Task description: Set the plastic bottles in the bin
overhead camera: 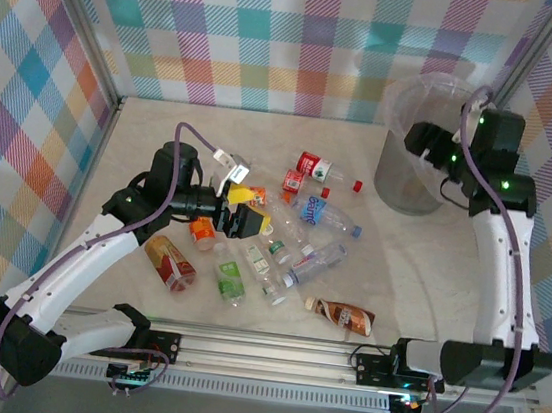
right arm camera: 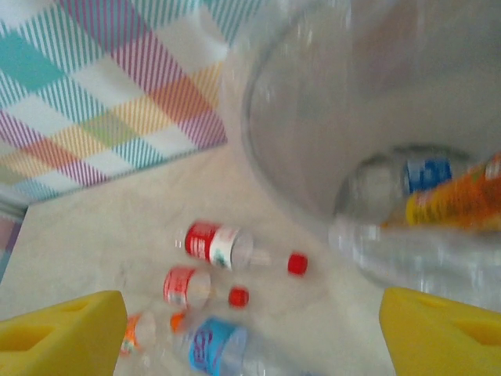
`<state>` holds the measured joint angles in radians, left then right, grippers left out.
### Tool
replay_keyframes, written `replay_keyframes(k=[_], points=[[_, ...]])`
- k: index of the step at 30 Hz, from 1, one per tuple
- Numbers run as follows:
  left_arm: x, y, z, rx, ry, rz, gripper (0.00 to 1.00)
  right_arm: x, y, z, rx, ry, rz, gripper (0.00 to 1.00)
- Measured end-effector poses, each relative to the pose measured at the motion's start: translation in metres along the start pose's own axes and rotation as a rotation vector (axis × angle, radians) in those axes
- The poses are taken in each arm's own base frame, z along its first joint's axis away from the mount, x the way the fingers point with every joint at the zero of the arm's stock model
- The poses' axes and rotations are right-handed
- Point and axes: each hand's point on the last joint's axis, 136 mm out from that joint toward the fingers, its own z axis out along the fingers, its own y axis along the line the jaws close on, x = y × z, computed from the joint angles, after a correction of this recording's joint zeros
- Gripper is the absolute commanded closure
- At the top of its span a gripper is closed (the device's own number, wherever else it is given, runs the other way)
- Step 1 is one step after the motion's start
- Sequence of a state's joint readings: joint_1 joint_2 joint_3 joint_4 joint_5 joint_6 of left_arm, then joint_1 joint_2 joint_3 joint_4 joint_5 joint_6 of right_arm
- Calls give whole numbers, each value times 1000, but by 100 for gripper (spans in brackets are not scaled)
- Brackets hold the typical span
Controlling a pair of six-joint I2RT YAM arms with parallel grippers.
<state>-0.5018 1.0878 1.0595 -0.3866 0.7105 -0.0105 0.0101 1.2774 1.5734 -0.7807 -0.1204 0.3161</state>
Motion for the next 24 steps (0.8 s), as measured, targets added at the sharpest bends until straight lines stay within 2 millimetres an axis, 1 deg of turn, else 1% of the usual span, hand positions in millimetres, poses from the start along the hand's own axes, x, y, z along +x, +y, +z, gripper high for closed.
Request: replay_keyframes(k=[2,4,7,8,13,16,19,22,24], points=[[-1,-1,-1,5,-4,3,0,25,-3,-5,-1,47,25,16],[-2,-3,-2,8,-7,5,0,55,-8,-10,11,108,61,15],[-2,-5,-2,18,-6,4,0,95,-18,-14,44,197,120,11],[-1,-7,-2,29,-5,5,0,106,-21,-15,56,222,139,10],[-1,-24,0,144,22,5,0,174,-38,-12,121,398,214,0],[-2,-32,1,208,42,9,0,211,-42,-10,138,506,227,0],[-1,-37,1,239,54,7,0,234,-34,-12,105,581,208,0],[2,-38,1,245,64,1,0,251,-24,-14,70,632,185,0],[3,-37,1,244,67,0,0,264,-22,-15,66,664,185,0]])
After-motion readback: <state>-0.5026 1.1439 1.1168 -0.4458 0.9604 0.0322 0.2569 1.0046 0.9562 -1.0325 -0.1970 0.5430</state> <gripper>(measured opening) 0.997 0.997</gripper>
